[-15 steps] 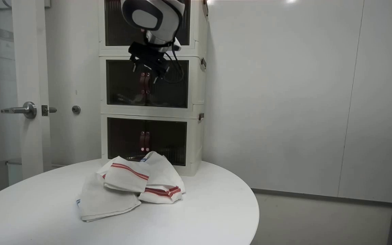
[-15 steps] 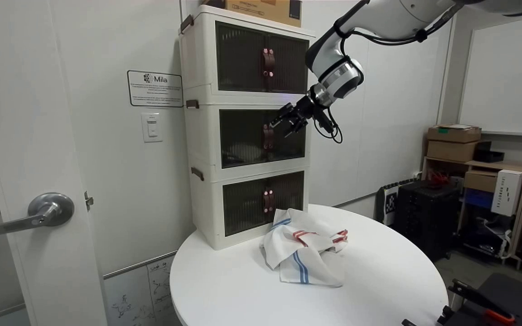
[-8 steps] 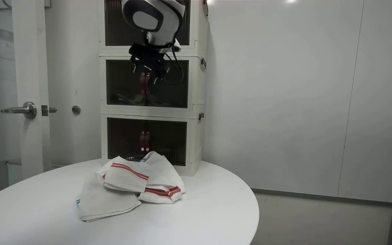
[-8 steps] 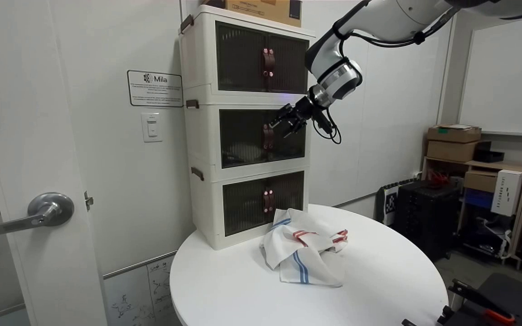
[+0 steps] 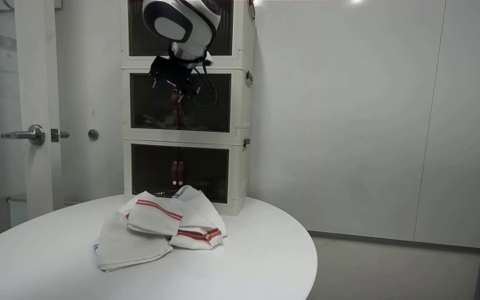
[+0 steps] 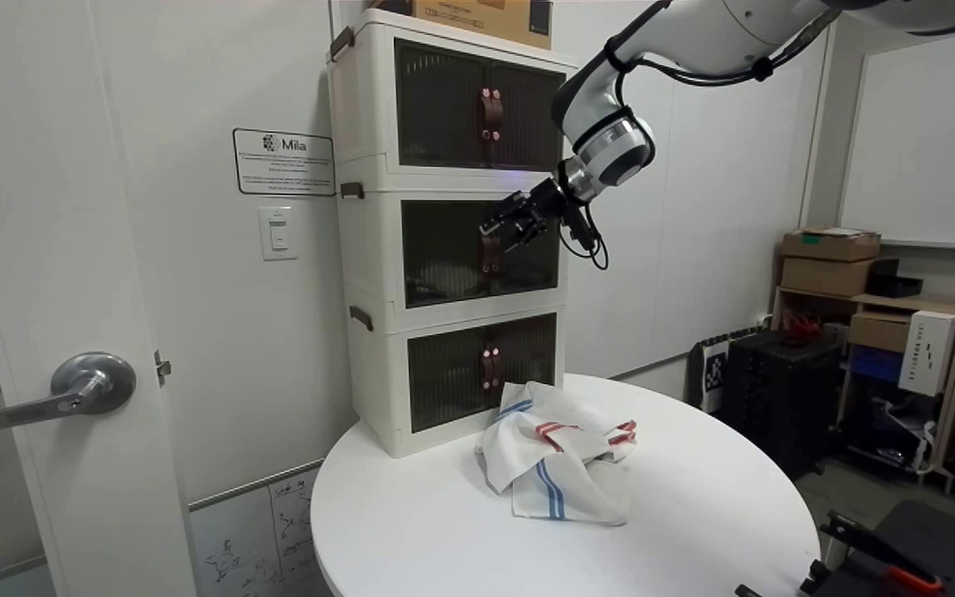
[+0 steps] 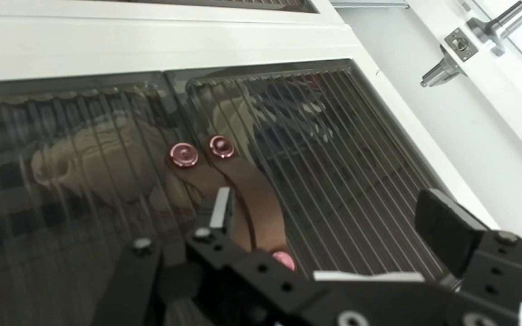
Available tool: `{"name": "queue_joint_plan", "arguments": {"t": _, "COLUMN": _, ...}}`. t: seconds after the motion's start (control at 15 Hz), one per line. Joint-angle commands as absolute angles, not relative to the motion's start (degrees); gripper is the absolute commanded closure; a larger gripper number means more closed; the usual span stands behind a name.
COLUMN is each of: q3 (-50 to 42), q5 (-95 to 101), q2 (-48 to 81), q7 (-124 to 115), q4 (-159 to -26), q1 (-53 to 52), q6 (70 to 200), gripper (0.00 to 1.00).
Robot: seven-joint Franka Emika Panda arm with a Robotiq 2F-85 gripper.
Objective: Open the doors of the second shelf of the cabinet
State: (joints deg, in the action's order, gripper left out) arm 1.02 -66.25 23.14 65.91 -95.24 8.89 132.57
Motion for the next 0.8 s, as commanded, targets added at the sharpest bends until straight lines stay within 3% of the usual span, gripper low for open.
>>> {"name": "queue_joint_plan", "arguments": {"t": 0.0, "q3": 1.28, "q5": -68.97, "q2": 21.81, "q7": 71.31, "q4": -97.02, "q1": 9.44, "q6": 131.83, "gripper": 0.0}}
{"name": "queue_joint_plan", "arguments": {"t": 0.73, "q3": 0.12, "q5": -71.43, "q2": 22.67, "q7": 75.38, "q4": -96.75, "q1": 10.25, "q6": 133.09, "gripper": 0.0}}
